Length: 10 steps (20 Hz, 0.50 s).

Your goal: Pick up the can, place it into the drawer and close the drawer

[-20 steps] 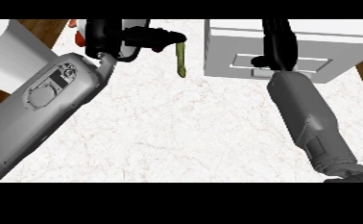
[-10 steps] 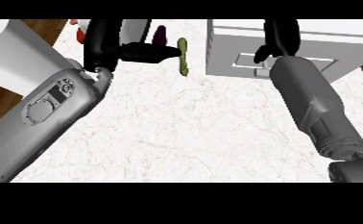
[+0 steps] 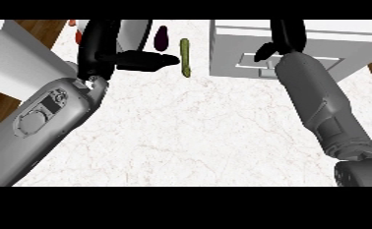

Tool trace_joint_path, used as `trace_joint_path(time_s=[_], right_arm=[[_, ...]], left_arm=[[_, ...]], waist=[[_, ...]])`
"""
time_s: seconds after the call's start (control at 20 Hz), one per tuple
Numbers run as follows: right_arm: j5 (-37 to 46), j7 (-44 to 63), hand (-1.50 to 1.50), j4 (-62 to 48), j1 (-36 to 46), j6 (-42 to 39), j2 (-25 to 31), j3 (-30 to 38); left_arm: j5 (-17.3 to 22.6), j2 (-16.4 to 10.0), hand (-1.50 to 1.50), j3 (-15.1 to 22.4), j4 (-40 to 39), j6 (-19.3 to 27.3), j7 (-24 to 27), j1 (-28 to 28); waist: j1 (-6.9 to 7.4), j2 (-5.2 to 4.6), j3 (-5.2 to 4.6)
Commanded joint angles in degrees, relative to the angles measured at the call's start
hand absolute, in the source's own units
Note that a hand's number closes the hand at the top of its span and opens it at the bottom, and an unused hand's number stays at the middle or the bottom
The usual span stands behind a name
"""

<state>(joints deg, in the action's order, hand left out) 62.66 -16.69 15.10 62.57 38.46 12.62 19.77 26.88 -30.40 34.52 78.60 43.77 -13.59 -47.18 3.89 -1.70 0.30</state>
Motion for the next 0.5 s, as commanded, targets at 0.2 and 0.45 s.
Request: trace_joint_path(time_s=[0.2, 0.45], right_arm=[[-13.61, -7.29, -1.50, 2.84, 5.42, -3.82, -5.47, 10.71], [-21.95, -9.95, -1.50, 3.25, 6.22, -10.02, -7.66, 17.25]], left_arm=[[-0.35, -0.43, -1.50, -0.91, 0.75, -0.84, 1.56, 3.26], [-0.68, -1.47, -1.50, -1.78, 0.75, -0.81, 0.27, 3.96]], waist=[[0.87, 0.11, -0.07], [-1.04, 0.86, -0.10]])
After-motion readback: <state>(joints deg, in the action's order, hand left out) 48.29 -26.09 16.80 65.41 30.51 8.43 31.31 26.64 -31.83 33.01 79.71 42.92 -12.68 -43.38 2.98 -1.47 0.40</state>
